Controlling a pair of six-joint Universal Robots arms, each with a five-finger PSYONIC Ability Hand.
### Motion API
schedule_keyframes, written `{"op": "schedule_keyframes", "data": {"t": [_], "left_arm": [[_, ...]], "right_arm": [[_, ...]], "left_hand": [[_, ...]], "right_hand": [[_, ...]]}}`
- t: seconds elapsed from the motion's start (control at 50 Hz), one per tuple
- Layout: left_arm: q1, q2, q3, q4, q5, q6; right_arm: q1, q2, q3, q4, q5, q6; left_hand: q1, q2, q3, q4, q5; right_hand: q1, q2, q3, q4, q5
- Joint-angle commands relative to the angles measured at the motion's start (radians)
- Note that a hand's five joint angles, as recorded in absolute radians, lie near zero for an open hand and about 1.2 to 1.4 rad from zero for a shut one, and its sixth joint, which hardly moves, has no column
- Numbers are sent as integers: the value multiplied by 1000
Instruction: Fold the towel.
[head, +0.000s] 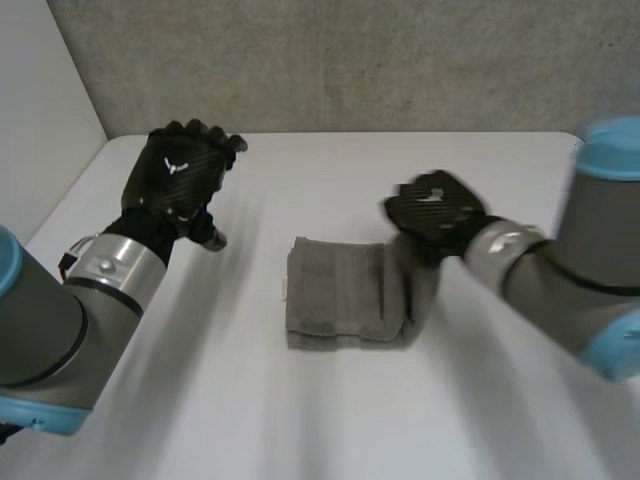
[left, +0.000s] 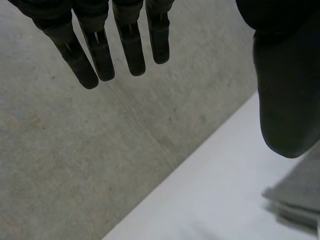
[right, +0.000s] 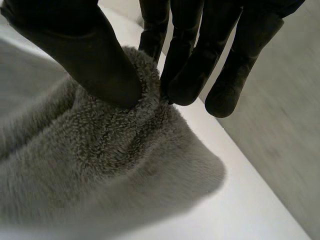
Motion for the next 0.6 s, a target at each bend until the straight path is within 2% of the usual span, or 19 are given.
{"op": "schedule_keyframes", "data": {"t": [0.02,0.1,0.12,0.14,0.18,0.2,0.22,0.3,0.4,0.6], "left_arm": [[1,-14,74,-9,-6,-111],[-2,-22,111,-25,-23,-151],[-2,-22,111,-25,-23,-151],[-3,-31,118,-28,-24,-152],[-3,-42,126,-29,-24,-152],[-5,-49,131,-29,-24,-154],[-5,-49,131,-29,-24,-154],[-40,-97,164,-29,-26,-154],[-98,-165,204,-31,-27,-155],[-198,-338,246,-54,-29,-154]], "right_arm": [[284,186,-174,-1,14,15],[318,232,-190,8,25,22],[315,238,-190,9,43,37],[315,238,-190,9,44,38],[311,228,-185,11,111,114],[311,227,-185,11,111,114],[302,200,-181,12,146,164],[208,65,-120,3,174,316],[127,14,-61,3,153,412],[65,45,2,-3,131,426]], "left_hand": [[-93,-114,-78,-101,-232],[-93,-114,-78,-101,-232],[-93,-114,-78,-101,-232],[-93,-114,-78,-101,-232],[-93,-114,-78,-101,-232],[-93,-114,-78,-101,-232],[-93,-114,-78,-101,-232],[-93,-114,-78,-101,-232],[-93,-114,-78,-101,-232],[-93,-114,-78,-101,-232]], "right_hand": [[126,141,73,56,86],[126,141,73,56,86],[-6,9,-60,-76,-47],[-8,7,-61,-78,-48],[-755,-740,-809,-825,-796],[-759,-744,-813,-829,-800],[-1044,-1029,-1097,-1114,-1085],[-1095,-1080,-1149,-1165,-1136],[-1095,-1080,-1149,-1165,-1136],[-1095,-1080,-1149,-1165,-1136]]}}
